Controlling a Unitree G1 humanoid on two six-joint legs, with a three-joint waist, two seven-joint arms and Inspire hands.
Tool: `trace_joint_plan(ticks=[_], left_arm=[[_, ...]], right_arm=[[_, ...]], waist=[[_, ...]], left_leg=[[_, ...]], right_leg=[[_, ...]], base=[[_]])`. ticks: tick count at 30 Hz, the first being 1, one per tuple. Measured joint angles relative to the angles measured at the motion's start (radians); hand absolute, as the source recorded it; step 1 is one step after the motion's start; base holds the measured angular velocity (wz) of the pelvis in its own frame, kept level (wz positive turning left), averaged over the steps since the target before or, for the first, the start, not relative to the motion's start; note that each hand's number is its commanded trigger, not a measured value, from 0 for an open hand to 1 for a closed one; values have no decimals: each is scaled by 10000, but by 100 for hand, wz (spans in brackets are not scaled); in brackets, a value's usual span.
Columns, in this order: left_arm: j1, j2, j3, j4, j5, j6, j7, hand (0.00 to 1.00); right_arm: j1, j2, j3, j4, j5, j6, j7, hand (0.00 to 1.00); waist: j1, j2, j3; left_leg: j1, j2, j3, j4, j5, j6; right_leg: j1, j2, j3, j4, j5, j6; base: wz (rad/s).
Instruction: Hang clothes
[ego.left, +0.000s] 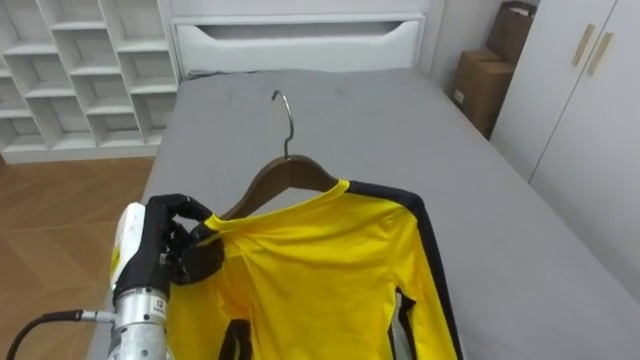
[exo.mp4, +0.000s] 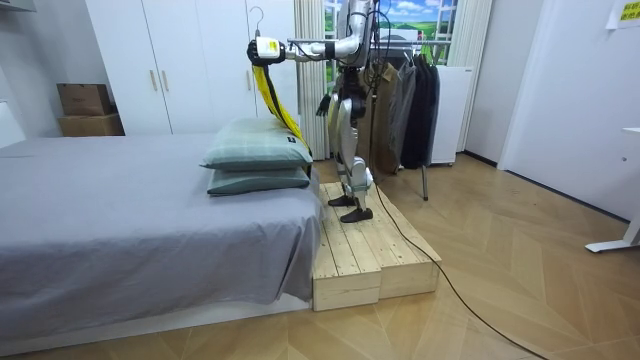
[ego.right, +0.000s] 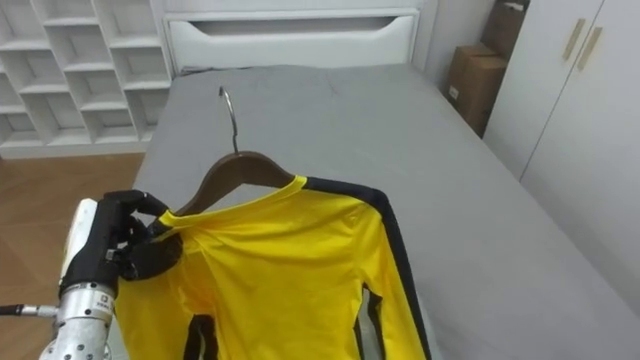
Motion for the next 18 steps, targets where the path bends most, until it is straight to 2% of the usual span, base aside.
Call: trace_joint_plan(ticks=[4, 8, 12, 18], left_arm=[[64, 2, -3, -35, -1, 0, -8, 100], [126, -17, -1, -49, 7, 0, -15, 100], [159, -157, -35, -322, 20, -4, -34, 100], [195, -256, -121, -464, 317, -250, -91, 100]], right_arm=[[-9, 32, 105, -1874, -1087, -28, -677, 0], [25, 43, 419, -2850, -1383, -16, -858, 0], [109, 33, 1026, -4515, -1464, -51, -637, 0], [109, -217, 1703, -6025, -1478, -422, 24, 0]], waist=[[73, 25, -14], [249, 35, -14], [289, 60, -15], [592, 135, -15]], left_leg=[[44, 3, -7, 5, 0, -1], [24, -2, -17, 7, 1, -1], [-40, -5, -74, 9, 0, -1], [48, -16, -95, 34, 2, -3]], right_leg=[[56, 2, -19, -23, 0, 0], [61, -6, -31, -47, 0, 1], [22, -18, -34, -45, 0, 1], [100, -32, -28, -66, -2, 3]], base=[[1], [0], [3], [1]])
